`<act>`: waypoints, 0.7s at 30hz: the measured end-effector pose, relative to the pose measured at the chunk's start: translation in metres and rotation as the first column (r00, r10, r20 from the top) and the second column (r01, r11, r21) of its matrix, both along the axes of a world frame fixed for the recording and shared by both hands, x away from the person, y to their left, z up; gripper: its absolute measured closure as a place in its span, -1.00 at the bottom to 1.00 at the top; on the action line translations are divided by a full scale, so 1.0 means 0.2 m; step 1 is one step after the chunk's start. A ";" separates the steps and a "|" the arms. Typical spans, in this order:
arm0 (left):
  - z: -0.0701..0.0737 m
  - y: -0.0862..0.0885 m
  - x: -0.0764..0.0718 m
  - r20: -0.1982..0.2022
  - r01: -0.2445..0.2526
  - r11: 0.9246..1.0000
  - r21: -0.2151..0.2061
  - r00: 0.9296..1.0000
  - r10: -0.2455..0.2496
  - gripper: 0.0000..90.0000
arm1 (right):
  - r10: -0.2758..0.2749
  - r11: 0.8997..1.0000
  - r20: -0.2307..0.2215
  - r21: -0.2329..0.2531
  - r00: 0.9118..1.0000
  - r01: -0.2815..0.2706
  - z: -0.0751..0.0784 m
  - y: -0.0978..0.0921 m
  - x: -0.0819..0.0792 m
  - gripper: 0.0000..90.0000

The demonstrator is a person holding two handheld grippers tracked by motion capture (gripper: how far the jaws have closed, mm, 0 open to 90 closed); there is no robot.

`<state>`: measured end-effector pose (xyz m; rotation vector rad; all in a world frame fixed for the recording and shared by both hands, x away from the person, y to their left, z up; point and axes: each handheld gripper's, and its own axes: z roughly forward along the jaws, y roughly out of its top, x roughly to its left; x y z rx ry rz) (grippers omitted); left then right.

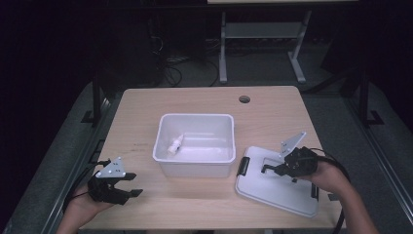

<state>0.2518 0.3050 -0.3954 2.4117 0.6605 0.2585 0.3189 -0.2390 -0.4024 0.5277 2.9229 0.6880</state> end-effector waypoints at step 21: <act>-0.07 0.00 -0.02 0.010 -0.030 0.999 -0.027 0.999 0.030 -0.18 | 0.013 0.999 0.022 0.052 1.000 -0.014 0.09 -0.06 -0.02 0.87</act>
